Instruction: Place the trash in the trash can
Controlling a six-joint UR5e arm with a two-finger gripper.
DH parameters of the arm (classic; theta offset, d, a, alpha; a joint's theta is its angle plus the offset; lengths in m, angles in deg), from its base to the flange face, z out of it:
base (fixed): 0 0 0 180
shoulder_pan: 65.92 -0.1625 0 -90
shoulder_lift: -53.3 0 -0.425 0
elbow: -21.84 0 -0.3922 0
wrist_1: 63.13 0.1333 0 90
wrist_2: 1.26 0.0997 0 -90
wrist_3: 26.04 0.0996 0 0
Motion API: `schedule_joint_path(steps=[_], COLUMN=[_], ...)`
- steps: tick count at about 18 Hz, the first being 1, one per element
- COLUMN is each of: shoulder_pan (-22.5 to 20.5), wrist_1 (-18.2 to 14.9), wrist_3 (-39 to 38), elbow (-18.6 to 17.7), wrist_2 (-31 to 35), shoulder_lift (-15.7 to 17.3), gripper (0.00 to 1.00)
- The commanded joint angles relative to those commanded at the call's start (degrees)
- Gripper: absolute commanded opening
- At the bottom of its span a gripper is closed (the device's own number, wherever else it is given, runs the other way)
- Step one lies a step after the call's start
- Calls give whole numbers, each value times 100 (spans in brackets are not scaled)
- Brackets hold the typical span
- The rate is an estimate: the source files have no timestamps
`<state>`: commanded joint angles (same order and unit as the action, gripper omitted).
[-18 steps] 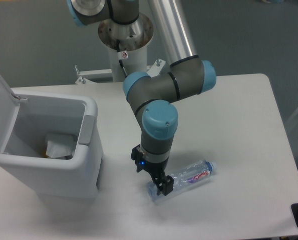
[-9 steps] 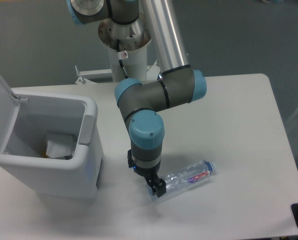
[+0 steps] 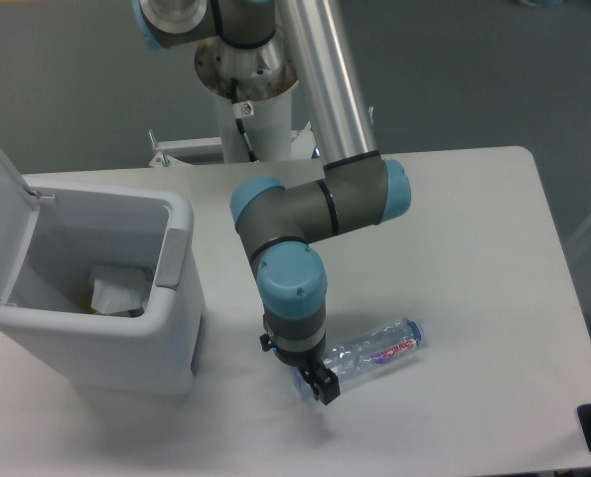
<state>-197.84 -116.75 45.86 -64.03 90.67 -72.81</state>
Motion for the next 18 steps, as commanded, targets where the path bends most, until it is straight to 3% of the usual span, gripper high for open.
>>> schedule_joint_path(steps=[6, 8, 13, 18], shoulder_pan=[44, 62, 62, 62], wrist_1=[-9, -26, -44, -44], wrist_3=[-27, -35, -27, -27], elbow=[9, 9, 97, 105], wrist_2=[131, 307, 290, 308], shoulder_lift=[-167, -176, -150, -97], gripper=[99, 89, 52, 47])
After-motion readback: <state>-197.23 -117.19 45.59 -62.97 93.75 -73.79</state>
